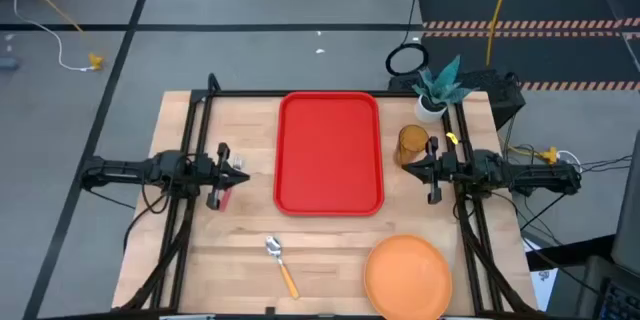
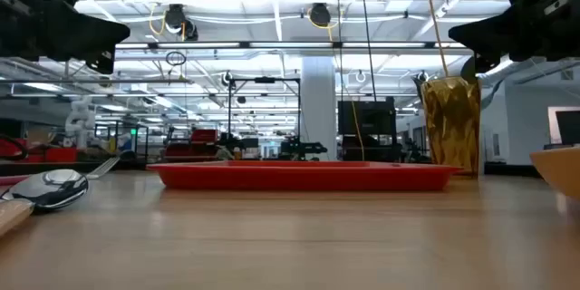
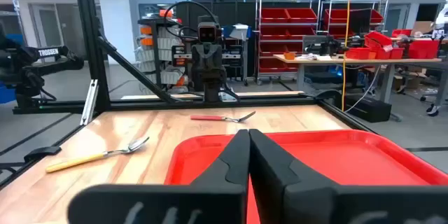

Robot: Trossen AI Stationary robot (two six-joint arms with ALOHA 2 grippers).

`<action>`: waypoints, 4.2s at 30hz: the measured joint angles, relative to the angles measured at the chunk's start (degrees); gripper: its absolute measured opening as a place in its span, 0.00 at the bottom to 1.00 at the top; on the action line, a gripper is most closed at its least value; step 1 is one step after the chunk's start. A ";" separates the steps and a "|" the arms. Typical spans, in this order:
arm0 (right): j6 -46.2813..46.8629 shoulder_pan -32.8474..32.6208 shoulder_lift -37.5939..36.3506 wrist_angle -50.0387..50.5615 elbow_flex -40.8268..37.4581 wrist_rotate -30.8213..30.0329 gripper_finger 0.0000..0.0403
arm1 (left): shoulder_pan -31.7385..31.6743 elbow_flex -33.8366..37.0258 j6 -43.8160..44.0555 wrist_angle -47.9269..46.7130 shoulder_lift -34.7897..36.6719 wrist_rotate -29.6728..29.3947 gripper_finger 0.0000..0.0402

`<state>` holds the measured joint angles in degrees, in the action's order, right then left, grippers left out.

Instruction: Pick and place plate/cup/fork/spoon on tray

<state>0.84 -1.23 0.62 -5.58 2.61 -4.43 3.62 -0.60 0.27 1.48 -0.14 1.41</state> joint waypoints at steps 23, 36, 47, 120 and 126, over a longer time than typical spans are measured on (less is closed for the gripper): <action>0.00 0.00 -0.01 0.00 -0.01 0.00 0.00 | 0.02 0.00 0.00 0.00 -0.01 -0.02 0.06; 0.00 0.00 -0.02 0.00 -0.01 0.00 0.00 | 0.00 0.00 0.00 0.01 -0.02 -0.02 0.06; -1.84 0.00 -0.02 0.00 0.00 0.00 0.00 | 0.00 0.00 0.00 0.00 -0.02 0.00 0.06; 8.60 9.11 71.43 95.36 98.32 -6.78 0.00 | 0.00 0.00 -0.40 0.16 -0.02 -0.09 0.06; 3.74 11.33 74.68 95.49 98.27 -5.67 0.01 | 0.00 0.00 -0.05 0.15 -0.02 -0.09 0.06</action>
<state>4.58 10.10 75.30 89.91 100.88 -10.09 3.62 -0.60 0.23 1.63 -0.16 1.32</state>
